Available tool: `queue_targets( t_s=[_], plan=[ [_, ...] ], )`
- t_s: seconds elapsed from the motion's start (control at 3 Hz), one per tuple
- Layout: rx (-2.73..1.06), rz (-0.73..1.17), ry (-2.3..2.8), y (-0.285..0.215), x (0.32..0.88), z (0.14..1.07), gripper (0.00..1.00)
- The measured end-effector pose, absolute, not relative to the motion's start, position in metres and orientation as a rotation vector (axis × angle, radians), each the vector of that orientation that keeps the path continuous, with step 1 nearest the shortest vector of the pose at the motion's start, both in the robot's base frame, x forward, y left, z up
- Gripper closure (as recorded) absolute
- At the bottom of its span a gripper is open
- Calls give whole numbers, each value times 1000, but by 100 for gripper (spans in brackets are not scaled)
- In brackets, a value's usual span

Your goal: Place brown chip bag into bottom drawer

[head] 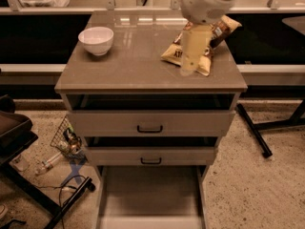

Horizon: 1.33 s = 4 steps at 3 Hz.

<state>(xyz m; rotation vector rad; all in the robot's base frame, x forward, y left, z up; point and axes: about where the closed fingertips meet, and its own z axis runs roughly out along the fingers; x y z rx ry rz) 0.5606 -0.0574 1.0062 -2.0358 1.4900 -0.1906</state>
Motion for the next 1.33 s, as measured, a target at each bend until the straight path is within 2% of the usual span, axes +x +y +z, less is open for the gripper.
queue_targets(
  t_s=[0.33,0.67,1.0,1.33],
  plan=[
    [-2094,-171,1377,-10,607,999,0],
    [-2103,-158,1345,9,614,1000,0],
    [-2135,-184,1343,7,619,995,0],
    [-2225,-299,1366,-16,642,992,0]
  ],
)
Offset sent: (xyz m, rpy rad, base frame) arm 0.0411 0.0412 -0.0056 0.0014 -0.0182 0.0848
